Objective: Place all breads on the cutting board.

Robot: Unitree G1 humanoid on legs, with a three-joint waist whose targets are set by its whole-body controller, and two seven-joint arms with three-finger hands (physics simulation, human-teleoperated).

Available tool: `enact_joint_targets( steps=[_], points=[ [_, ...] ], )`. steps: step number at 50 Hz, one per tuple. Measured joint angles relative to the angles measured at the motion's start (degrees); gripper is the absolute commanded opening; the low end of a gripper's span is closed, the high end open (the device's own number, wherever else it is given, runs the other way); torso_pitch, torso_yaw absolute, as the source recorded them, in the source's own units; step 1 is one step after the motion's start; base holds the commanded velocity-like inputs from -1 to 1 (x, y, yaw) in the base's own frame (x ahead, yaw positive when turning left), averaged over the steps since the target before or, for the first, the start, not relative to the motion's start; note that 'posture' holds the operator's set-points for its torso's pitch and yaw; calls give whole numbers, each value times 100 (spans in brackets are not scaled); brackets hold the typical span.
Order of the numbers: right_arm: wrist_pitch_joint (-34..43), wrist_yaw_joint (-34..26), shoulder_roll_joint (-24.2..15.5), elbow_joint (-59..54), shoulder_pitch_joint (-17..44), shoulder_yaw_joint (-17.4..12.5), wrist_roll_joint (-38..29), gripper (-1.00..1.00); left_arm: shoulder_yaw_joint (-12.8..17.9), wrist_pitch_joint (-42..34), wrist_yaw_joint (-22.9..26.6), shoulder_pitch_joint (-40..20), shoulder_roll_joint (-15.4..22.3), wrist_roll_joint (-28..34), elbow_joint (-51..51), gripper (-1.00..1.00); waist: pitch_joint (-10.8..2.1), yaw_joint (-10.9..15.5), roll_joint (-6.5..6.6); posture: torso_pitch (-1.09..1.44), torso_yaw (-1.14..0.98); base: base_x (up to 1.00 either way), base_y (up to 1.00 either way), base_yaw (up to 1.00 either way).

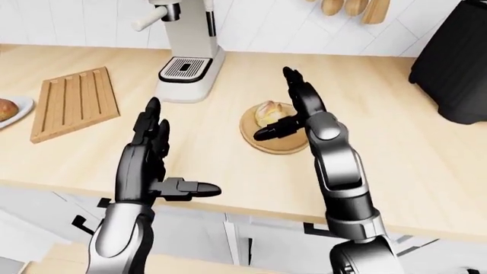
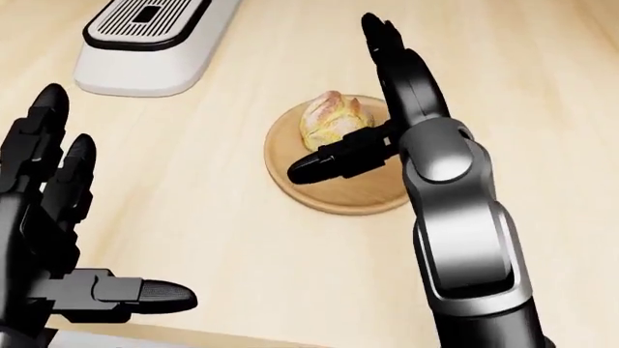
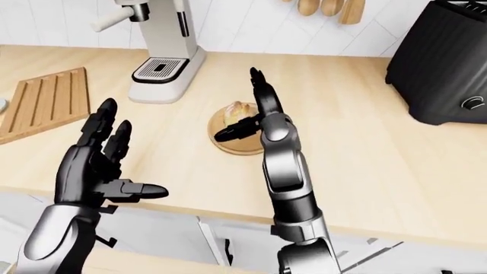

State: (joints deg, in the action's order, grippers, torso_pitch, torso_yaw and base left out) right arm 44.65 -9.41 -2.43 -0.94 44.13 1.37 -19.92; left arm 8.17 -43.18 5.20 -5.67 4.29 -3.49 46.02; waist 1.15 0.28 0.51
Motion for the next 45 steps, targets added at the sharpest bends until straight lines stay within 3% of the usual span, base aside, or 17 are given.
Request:
enact_joint_targets(
  steps=[8,13,27,31,37,39,41,45],
  points=[
    [-139,49,-30,-152,15,-39,-19,61,10,-78,7,-11,13,-16,96,100,-24,-4,-2,0,0,0,0,0],
    [-270,93,11,-341,-15,-8,-47,36,46,-20,22,43,5,-25,38,100,-38,-7,-9,0,0,0,0,0],
    [-759,161,-17,-880,25,93,-434,22,96,115,36,80,16,-58,-67,100,-85,1,-57,0,0,0,0,0],
    [-869,134,-4,-926,11,76,-632,-16,99,113,33,100,13,-62,-52,100,-100,0,-70,0,0,0,0,0],
    [-1042,118,13,-1008,9,90,-847,-24,100,79,33,82,18,-78,-21,100,-122,2,-79,0,0,0,0,0],
    [-1073,106,19,-1027,6,97,-915,-44,110,68,34,72,23,-84,-2,100,-128,3,-81,0,0,0,0,0],
    [-991,47,25,-906,-21,94,-982,-43,123,44,34,61,29,-93,37,100,-118,6,-83,0,0,0,0,0],
    [-481,-233,-2,2,-135,67,-1105,-64,157,-19,35,41,49,-115,121,100,-34,24,-53,0,0,0,0,0]
  ],
)
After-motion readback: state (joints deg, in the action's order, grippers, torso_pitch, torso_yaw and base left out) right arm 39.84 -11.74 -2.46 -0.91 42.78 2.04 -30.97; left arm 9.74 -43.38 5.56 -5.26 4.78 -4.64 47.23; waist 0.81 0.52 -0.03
